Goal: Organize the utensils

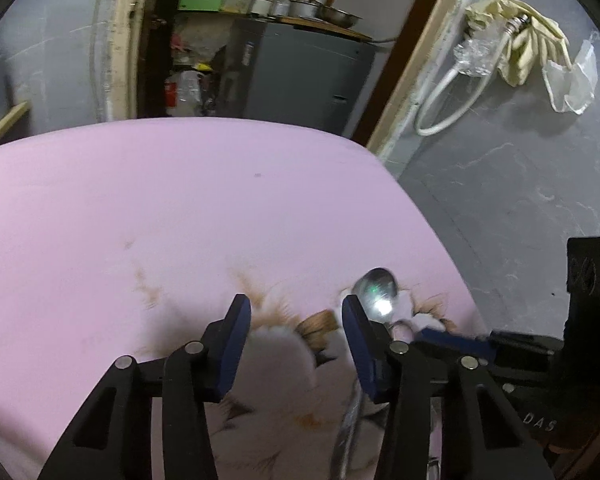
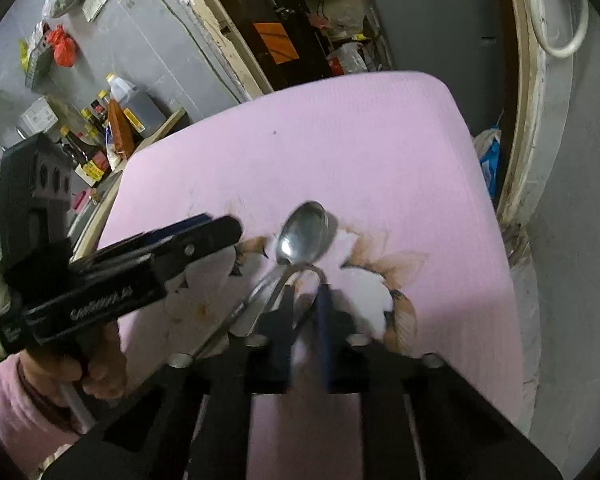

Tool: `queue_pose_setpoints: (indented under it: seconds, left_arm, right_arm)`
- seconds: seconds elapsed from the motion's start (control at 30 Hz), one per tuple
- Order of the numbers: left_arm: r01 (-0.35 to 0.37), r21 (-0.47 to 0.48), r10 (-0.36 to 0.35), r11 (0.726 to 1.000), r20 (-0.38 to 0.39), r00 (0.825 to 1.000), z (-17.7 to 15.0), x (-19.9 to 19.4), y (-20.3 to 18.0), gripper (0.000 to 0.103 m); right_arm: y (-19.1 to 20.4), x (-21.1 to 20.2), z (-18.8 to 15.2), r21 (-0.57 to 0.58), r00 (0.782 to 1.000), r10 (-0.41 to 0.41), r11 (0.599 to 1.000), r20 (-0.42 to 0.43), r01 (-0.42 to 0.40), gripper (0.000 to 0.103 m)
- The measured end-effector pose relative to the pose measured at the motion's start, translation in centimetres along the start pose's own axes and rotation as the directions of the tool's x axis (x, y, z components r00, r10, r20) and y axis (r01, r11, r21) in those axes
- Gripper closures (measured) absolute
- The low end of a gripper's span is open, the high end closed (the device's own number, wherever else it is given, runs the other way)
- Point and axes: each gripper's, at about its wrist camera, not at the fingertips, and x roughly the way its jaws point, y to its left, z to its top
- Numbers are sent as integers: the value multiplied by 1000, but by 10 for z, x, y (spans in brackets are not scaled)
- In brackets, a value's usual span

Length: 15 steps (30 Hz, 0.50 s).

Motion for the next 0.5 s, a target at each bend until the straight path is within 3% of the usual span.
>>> queue_pose_setpoints:
  seconds: [0.3,0.5]
  left_arm:
    - [103,78,-98,992,-72,993,13,32,-22,71]
    - [129,124,-115,984,-116,987,17,41,-34,91]
  right_arm:
    - [-18,-10,-4,37,1000,13,999,12,-13,100]
    - [-24,-14,-3,72,1000,25,997,16,-26,100]
